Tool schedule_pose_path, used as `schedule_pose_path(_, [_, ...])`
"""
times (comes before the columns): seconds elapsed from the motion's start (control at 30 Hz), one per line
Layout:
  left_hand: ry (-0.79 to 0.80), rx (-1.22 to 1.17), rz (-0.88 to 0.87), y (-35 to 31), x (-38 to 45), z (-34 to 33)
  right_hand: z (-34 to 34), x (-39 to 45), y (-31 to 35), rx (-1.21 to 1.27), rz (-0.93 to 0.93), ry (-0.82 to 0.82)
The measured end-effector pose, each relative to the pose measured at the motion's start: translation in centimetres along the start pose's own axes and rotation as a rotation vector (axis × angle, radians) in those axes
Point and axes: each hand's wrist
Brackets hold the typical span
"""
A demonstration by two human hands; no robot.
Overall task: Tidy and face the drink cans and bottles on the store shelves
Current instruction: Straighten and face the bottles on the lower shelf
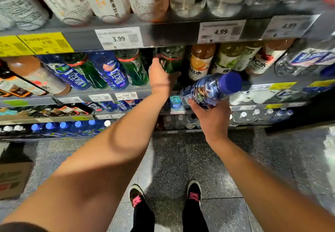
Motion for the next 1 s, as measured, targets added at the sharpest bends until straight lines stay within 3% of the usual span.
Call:
schedule_pose_path(0.2, [0.083,-0.050,-0.070,0.3,-1.0,-0.3,-0.4,-0.3,-0.3,-0.006,0.035,-0.012])
schedule_pose_path(0.27, [-0.055,-0.087,-0.083,1.6,-1.9,1.2,-0.5,-0.6,-0.5,-0.035,0.081,0.000])
schedule_pose_path(0.37, [-0.439,-0.096,-0.104,3.8,-2.5,4.1,-0.7,-1.4,-0.5,-0.040,0.113,0.004])
schedule_pose_path(0.43, [-0.525,-0.073,-0.003,4.5,-1.7,4.9,-1.2,-1.8,-0.6,-0.047,0.110,0.007])
schedule_pose_path(0.6, [-0.423,-0.006,0.158,4.1,1.3,3.8,-2.0,-3.2,-0.4,-0.036,0.084,0.047])
schedule_pose_path(0.77, [-0.467,0.117,0.123,4.2,3.0,3.4,-1.9,-3.6,-0.7,-0.028,0.051,0.070])
schedule_pose_path(1.0, [-0.203,0.006,0.009,4.9,1.5,2.4,-2.2,-3.5,-1.5,-0.024,0.022,0.061])
Point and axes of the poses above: each hand's wrist, its own x-axis towards the middle knuckle, its own z-axis out of the back of the hand, y = z × x, and after that the axes turned 14 degrees about -y, right-handed
